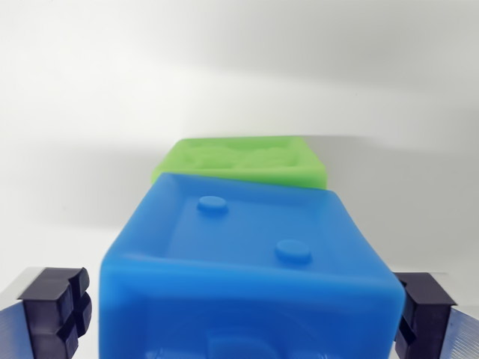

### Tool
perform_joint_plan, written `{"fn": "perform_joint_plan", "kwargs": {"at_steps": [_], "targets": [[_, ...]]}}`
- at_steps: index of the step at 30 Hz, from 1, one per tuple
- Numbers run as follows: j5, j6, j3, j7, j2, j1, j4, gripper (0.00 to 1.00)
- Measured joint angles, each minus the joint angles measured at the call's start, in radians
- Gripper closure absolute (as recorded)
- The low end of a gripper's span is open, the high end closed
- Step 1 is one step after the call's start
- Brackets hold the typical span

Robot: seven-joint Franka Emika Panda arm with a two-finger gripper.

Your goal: Stack cube

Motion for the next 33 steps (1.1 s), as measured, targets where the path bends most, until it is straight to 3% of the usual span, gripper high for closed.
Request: {"fn": "perform_joint_plan", "kwargs": {"at_steps": [19, 33], "targets": [[0.0, -0.005, 0.0, 0.0, -0.006, 0.0, -0.001, 0.0], [0.001, -0.078, 0.0, -0.001, -0.091, 0.0, -0.008, 0.0]]}}
